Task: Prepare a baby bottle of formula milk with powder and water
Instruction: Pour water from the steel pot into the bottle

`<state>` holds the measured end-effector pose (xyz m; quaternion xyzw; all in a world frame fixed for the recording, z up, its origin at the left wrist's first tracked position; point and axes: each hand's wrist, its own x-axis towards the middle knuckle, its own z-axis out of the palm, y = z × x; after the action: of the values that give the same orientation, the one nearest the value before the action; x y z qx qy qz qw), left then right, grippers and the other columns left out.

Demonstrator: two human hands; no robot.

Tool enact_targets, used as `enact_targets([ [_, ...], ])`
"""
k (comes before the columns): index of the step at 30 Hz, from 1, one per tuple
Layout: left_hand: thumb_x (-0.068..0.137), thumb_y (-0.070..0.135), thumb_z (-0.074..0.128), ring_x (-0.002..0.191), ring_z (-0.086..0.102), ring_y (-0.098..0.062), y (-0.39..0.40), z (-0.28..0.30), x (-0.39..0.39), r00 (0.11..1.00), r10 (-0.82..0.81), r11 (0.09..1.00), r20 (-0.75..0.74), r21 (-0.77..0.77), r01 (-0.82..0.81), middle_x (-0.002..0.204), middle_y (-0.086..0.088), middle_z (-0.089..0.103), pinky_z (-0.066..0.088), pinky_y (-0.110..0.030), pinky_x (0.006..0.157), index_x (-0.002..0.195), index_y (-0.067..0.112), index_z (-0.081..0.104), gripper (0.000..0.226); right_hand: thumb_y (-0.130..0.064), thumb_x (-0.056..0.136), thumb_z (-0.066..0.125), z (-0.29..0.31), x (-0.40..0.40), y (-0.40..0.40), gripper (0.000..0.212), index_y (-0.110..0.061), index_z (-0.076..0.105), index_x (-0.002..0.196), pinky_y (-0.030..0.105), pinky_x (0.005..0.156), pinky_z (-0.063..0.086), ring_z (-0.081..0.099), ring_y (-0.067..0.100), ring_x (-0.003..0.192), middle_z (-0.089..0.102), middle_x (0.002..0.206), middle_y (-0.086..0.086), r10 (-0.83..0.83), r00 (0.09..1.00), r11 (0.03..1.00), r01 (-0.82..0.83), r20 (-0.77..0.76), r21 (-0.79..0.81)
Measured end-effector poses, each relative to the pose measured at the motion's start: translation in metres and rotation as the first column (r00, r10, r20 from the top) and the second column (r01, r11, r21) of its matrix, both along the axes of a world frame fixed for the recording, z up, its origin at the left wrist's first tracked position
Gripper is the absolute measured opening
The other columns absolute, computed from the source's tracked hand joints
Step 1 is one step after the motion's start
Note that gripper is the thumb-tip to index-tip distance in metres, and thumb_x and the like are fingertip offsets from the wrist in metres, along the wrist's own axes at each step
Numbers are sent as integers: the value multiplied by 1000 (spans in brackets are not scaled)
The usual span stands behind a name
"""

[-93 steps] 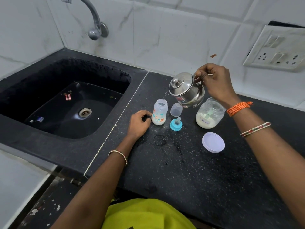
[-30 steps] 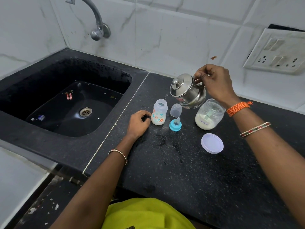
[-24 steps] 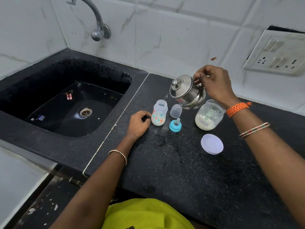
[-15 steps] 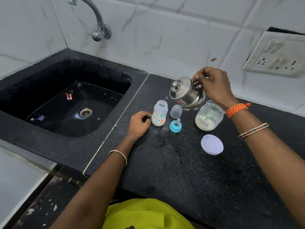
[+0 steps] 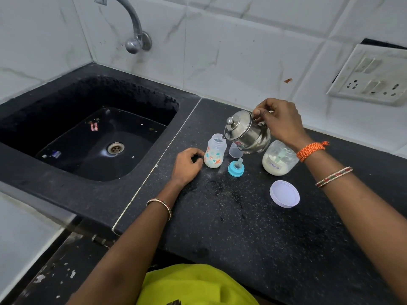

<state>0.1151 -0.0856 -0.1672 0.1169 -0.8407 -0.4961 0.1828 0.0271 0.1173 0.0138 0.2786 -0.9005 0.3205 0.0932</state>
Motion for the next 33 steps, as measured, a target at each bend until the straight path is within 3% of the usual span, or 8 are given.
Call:
enact_targets([
  [33, 74, 7, 53, 86, 62, -17, 0, -1, 0, 1000, -7, 1000, -21, 27, 8, 94, -2, 68, 54, -36, 82, 90, 12, 70, 24, -37, 92, 58, 11, 4, -2, 23, -18, 70, 94, 44, 80, 54, 69, 22, 88, 73, 90, 1, -47, 996, 997, 52, -82, 65],
])
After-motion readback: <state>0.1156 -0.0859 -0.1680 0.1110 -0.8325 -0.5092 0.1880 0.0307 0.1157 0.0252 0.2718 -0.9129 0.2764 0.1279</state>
